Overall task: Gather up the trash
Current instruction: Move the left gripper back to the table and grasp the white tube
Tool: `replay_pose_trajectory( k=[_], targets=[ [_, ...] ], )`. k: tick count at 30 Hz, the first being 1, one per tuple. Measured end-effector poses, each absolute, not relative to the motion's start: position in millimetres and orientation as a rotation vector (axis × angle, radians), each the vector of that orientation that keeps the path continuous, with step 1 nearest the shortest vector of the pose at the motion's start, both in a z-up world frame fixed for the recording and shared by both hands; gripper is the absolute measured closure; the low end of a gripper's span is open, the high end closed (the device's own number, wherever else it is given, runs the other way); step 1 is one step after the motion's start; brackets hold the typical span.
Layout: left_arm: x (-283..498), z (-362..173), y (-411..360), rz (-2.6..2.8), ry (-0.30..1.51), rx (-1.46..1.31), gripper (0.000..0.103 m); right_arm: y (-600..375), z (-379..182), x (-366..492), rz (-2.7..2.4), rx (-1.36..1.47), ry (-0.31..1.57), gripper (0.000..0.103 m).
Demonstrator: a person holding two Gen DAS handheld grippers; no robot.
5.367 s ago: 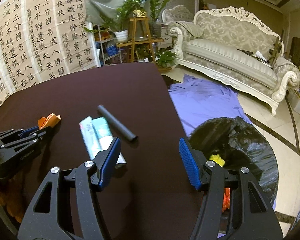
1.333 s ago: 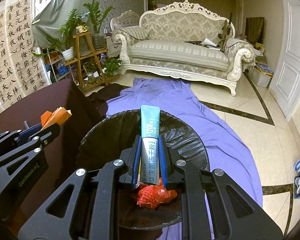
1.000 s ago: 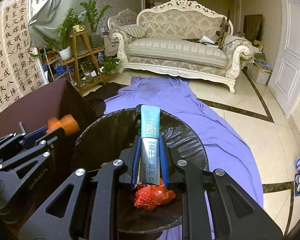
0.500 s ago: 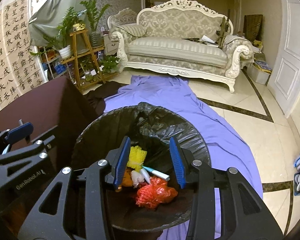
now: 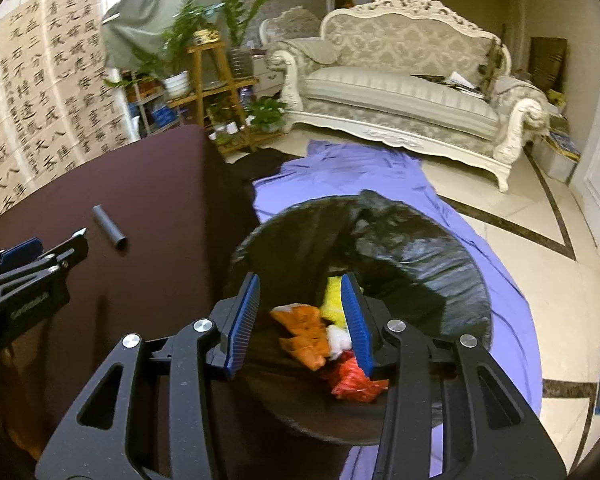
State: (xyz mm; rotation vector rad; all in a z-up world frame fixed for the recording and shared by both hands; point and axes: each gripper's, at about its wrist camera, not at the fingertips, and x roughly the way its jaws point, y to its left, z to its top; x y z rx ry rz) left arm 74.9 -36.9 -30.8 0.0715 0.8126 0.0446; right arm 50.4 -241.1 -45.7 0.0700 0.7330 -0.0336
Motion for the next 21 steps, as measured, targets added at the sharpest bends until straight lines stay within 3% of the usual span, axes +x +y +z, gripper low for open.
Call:
replay_pose_trajectory(
  k=[2,3,9,11,12,21],
  targets=[
    [82.1,-35.0,-25.6,0.052,0.850,0.049,0.036,-232.4,-42.3,53.7,-0.010,0.060,0.733,0.060],
    [85.3,-36.2,-22.7,0.051,0.863,0.042,0.038,-228.9,-41.8,54.0,0.000,0.057,0.733,0.055],
    [91.2,-46.6,-13.0,0.009,0.908,0.047,0.063,-194.9,-37.8,63.2,0.080,0.017,0.747,0.052],
    [87.6,-46.8,-10.8,0.007,0.894,0.065,0.079,-182.2,-39.9,66.7,0.115,0.001,0.762,0.052],
    [85.4,-47.0,-9.4,0.004,0.888,0.071,0.082,-177.5,-41.2,68.3,0.126,-0.006,0.770,0.052],
    [67.4,-43.4,40.5,0.048,0.874,0.005,0.083,-140.2,-50.4,94.0,0.212,-0.058,0.849,0.048]
  ],
)
